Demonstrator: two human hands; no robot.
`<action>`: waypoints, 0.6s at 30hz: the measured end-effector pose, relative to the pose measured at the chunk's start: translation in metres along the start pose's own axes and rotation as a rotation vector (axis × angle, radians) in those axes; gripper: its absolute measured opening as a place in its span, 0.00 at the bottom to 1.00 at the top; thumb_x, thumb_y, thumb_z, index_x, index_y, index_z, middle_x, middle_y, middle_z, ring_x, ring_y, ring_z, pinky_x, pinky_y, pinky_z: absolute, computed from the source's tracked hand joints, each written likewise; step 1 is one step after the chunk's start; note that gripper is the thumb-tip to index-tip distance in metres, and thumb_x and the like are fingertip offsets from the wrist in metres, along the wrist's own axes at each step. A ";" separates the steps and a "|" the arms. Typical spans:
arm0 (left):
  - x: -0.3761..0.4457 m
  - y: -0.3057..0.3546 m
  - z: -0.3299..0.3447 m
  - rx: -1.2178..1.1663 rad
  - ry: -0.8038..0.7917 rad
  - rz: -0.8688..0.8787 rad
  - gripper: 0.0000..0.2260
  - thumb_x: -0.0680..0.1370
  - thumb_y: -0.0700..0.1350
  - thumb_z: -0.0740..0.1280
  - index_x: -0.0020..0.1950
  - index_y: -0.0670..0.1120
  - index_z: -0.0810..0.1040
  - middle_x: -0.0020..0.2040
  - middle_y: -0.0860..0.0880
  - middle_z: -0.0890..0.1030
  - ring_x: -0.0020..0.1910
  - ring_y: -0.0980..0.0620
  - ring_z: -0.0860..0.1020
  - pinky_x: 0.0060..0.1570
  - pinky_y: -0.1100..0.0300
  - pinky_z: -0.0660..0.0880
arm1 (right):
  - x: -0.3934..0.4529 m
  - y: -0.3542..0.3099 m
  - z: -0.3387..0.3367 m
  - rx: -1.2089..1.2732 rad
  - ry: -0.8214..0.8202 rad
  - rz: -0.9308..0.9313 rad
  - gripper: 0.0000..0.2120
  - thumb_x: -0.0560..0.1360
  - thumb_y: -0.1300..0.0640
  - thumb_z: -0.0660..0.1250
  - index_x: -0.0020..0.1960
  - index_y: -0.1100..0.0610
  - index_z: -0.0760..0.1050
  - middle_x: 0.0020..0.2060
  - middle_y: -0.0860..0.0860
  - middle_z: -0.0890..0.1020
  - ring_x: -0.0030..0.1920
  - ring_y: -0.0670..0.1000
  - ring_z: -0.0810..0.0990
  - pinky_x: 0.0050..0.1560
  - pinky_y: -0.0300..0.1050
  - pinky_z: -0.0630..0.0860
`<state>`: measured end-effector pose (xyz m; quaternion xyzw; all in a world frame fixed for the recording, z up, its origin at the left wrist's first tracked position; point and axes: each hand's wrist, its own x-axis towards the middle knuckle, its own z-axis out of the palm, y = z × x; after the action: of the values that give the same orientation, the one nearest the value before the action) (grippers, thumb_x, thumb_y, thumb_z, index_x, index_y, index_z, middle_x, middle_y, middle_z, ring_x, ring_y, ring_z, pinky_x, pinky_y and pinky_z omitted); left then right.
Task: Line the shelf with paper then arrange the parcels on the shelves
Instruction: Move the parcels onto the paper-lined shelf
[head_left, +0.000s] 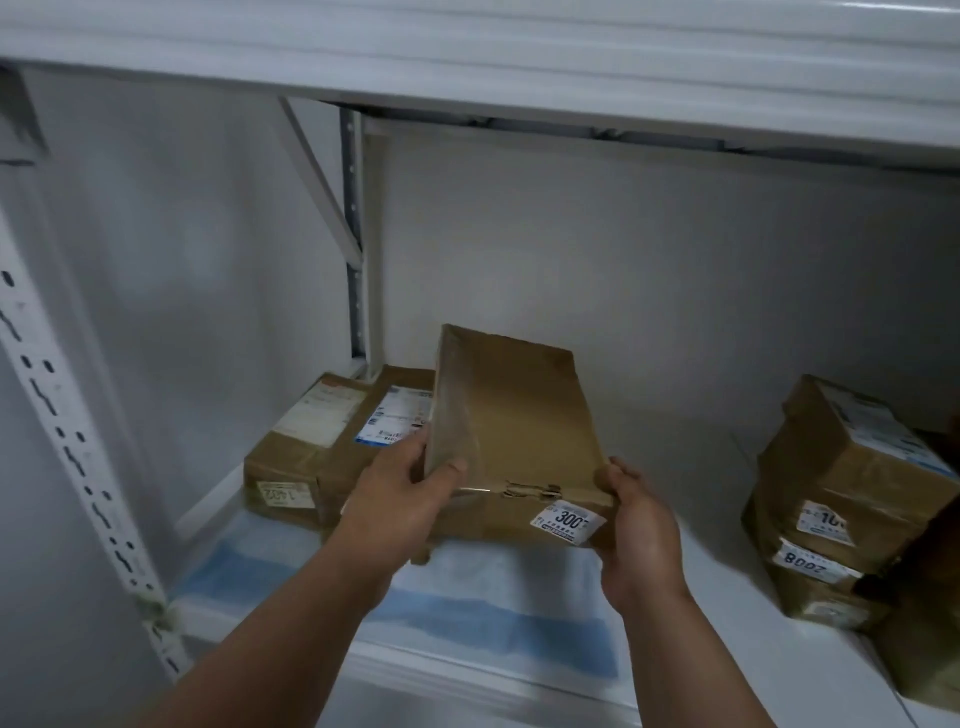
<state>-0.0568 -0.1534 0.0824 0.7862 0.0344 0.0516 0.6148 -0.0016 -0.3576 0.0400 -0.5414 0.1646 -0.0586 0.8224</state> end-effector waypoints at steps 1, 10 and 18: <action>0.002 -0.004 0.000 0.046 -0.008 0.013 0.14 0.75 0.56 0.65 0.61 0.65 0.76 0.55 0.58 0.82 0.55 0.56 0.80 0.46 0.55 0.81 | 0.001 0.000 -0.001 -0.002 0.041 -0.010 0.11 0.79 0.60 0.63 0.60 0.52 0.77 0.47 0.53 0.83 0.41 0.56 0.83 0.34 0.46 0.77; 0.013 -0.020 0.025 0.207 -0.137 0.085 0.26 0.74 0.58 0.66 0.73 0.59 0.68 0.67 0.56 0.74 0.62 0.58 0.75 0.67 0.54 0.71 | 0.002 -0.001 -0.027 -0.059 0.287 -0.110 0.14 0.76 0.61 0.66 0.61 0.54 0.77 0.48 0.53 0.82 0.46 0.61 0.83 0.42 0.52 0.78; 0.022 -0.029 0.031 0.888 0.028 0.224 0.20 0.77 0.60 0.61 0.68 0.57 0.72 0.70 0.57 0.68 0.68 0.51 0.63 0.63 0.53 0.60 | 0.014 0.030 -0.021 -0.289 0.182 0.031 0.11 0.71 0.55 0.66 0.54 0.51 0.78 0.50 0.56 0.83 0.47 0.60 0.84 0.47 0.55 0.80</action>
<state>-0.0305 -0.1741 0.0481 0.9717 -0.0238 0.1086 0.2083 0.0025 -0.3677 0.0025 -0.6440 0.2532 -0.0703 0.7185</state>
